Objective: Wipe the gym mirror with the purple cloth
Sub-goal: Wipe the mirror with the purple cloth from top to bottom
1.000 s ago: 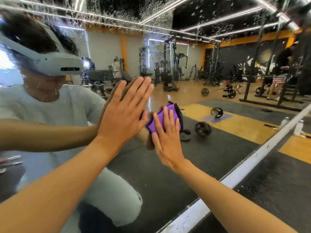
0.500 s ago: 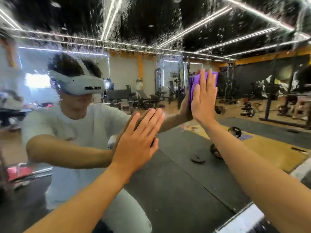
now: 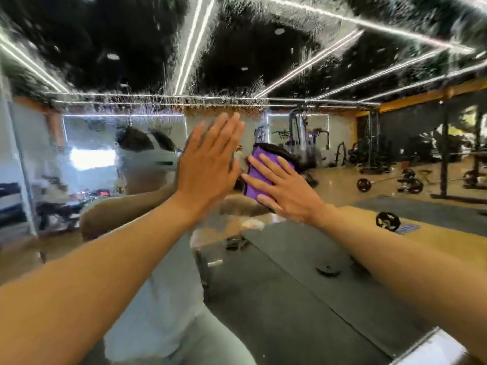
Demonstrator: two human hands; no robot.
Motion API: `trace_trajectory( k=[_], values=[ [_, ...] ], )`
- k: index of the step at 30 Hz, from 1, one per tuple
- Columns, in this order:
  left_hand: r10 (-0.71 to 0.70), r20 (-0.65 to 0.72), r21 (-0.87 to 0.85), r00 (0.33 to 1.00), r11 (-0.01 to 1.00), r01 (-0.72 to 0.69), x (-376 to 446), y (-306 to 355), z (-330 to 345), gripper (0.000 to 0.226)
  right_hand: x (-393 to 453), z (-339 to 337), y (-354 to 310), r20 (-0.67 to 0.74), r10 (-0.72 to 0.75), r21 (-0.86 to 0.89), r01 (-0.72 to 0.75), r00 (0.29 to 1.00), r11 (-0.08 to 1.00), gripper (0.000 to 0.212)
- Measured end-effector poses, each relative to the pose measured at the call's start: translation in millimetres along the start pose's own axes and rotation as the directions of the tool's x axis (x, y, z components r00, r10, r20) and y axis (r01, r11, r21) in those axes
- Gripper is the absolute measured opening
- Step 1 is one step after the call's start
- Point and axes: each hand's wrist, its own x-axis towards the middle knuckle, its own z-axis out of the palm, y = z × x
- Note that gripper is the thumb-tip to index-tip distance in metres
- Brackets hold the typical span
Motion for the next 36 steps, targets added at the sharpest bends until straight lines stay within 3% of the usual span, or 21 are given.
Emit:
trace_trajectory(
  k=[3, 6, 10, 12, 15, 17, 21, 23, 27, 30, 33, 36],
  values=[
    [0.038, -0.019, 0.003, 0.999, 0.999, -0.038, 15, -4, 7, 0.067, 21, -8, 25, -0.021, 0.012, 0.016, -0.012, 1.0, 1.0, 0.064],
    [0.034, -0.037, 0.017, 0.999, 0.999, -0.033, 14, -5, 11, 0.068, 38, -9, 54, -0.13, 0.186, 0.108, -0.173, 0.974, 0.979, 0.068],
    [0.037, -0.051, 0.06, 0.998, 0.998, -0.034, 13, -5, 13, 0.068, 51, -8, 96, -0.224, 0.617, 0.312, -0.544, 0.754, 0.779, 0.076],
    [0.032, -0.06, 0.077, 0.998, 0.997, -0.027, 14, -5, 15, 0.068, 53, -5, 105, -0.199, 0.715, 0.372, -0.624, 0.67, 0.688, 0.078],
    [0.031, -0.062, 0.081, 0.998, 0.996, -0.026, 13, -5, 15, 0.069, 62, -6, 99, -0.163, 0.769, 0.428, -0.658, 0.618, 0.62, 0.076],
    [0.009, -0.09, 0.071, 0.996, 0.998, -0.003, 14, -5, 14, 0.074, 74, -12, 85, -0.178, 0.727, 0.399, -0.627, 0.663, 0.669, 0.071],
    [-0.142, -0.116, 0.045, 0.983, 0.988, 0.148, 13, -3, 10, 0.086, 101, -27, 44, -0.217, 0.456, 0.307, -0.383, 0.863, 0.871, 0.066],
    [-0.214, -0.089, 0.053, 0.973, 0.974, 0.219, 14, -2, 9, 0.088, 114, -34, 27, -0.226, 0.37, 0.277, -0.304, 0.901, 0.912, 0.065],
    [-0.2, -0.037, 0.102, 0.979, 0.974, 0.202, 17, -3, 9, 0.087, 121, -40, 25, -0.214, 0.306, 0.245, -0.252, 0.927, 0.936, 0.065],
    [-0.183, -0.093, 0.048, 0.979, 0.981, 0.188, 25, -13, -1, 0.078, 134, -47, 43, -0.202, 0.256, 0.226, -0.21, 0.945, 0.951, 0.065],
    [-0.189, -0.197, -0.002, 0.962, 0.981, 0.192, 57, -32, -11, 0.067, 159, -56, 64, -0.235, 0.304, 0.234, -0.25, 0.923, 0.94, 0.066],
    [-0.134, -0.171, 0.046, 0.976, 0.989, 0.144, 81, -41, -8, 0.076, 176, -61, 93, -0.239, 0.363, 0.248, -0.305, 0.901, 0.919, 0.065]
  ],
)
